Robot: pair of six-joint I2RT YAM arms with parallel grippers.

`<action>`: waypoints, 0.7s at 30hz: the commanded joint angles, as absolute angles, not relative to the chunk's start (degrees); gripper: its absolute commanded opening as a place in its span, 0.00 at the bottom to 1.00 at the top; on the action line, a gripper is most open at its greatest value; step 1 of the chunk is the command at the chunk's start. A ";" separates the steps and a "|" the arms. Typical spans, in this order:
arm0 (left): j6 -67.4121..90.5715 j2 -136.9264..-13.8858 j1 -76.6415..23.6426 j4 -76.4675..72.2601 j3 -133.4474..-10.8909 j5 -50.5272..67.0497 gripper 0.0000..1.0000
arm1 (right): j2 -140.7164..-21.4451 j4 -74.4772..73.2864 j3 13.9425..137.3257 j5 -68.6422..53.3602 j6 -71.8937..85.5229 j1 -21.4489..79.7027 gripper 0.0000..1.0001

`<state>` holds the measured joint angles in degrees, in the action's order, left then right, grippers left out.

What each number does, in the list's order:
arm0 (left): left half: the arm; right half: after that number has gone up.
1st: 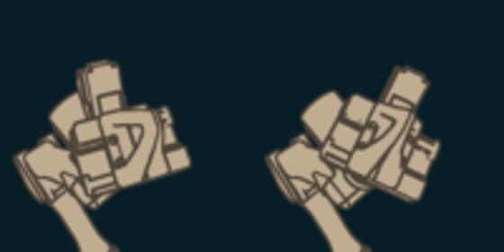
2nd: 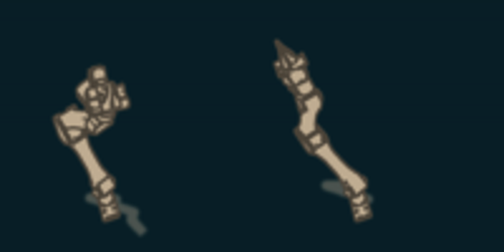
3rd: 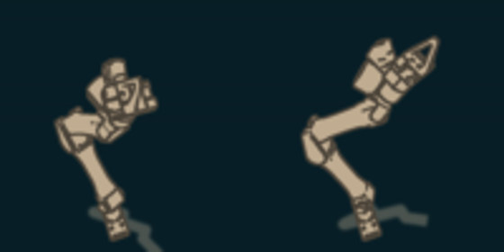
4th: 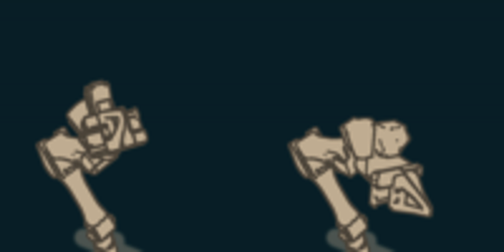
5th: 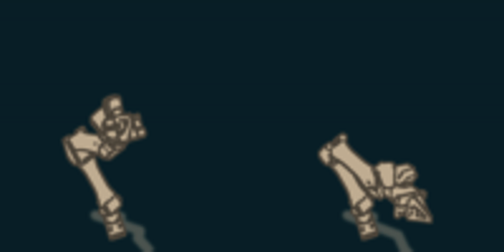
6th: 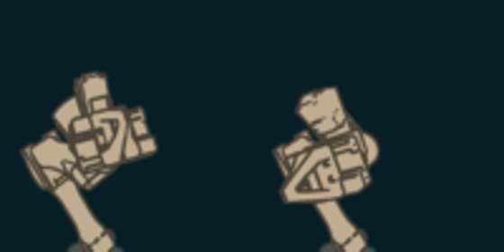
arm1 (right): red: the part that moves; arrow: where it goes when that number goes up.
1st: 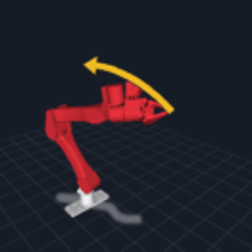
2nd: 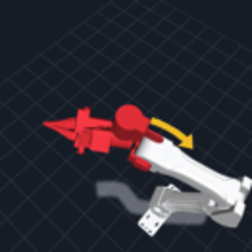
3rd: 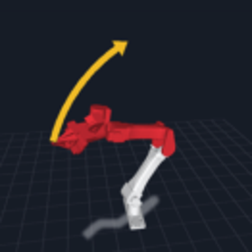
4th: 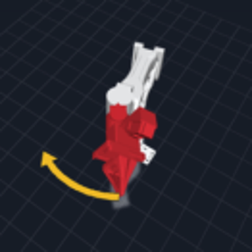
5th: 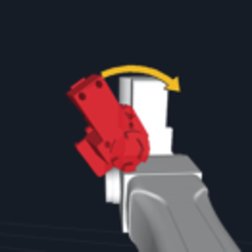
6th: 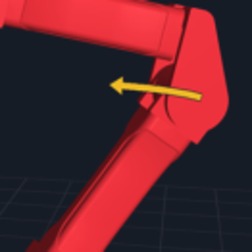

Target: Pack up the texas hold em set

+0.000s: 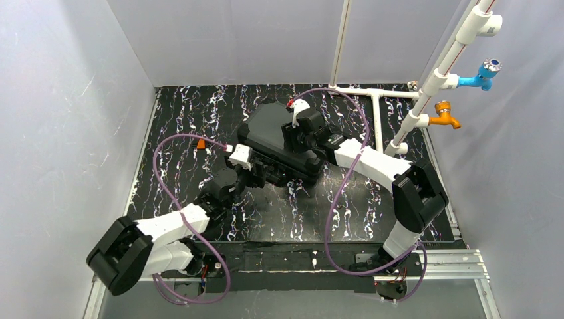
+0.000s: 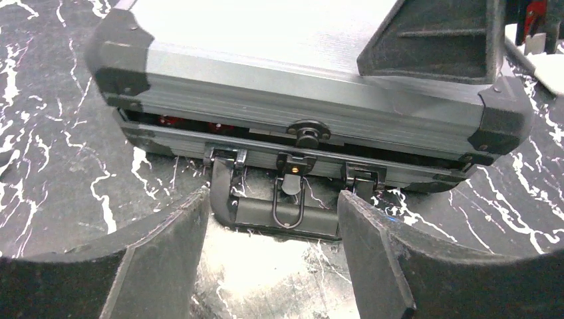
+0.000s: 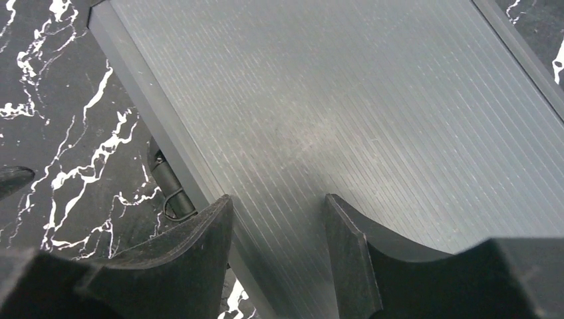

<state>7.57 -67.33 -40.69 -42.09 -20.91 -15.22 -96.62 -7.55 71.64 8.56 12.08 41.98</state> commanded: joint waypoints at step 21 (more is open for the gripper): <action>25.00 -55.83 -40.77 -19.78 -15.34 -15.56 0.43 | -102.89 -9.22 76.18 0.70 13.20 42.19 0.27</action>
<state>23.70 -55.66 -40.69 -20.91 -15.66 -15.64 -100.88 -7.07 75.24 2.48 12.21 42.00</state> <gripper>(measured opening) 0.441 0.271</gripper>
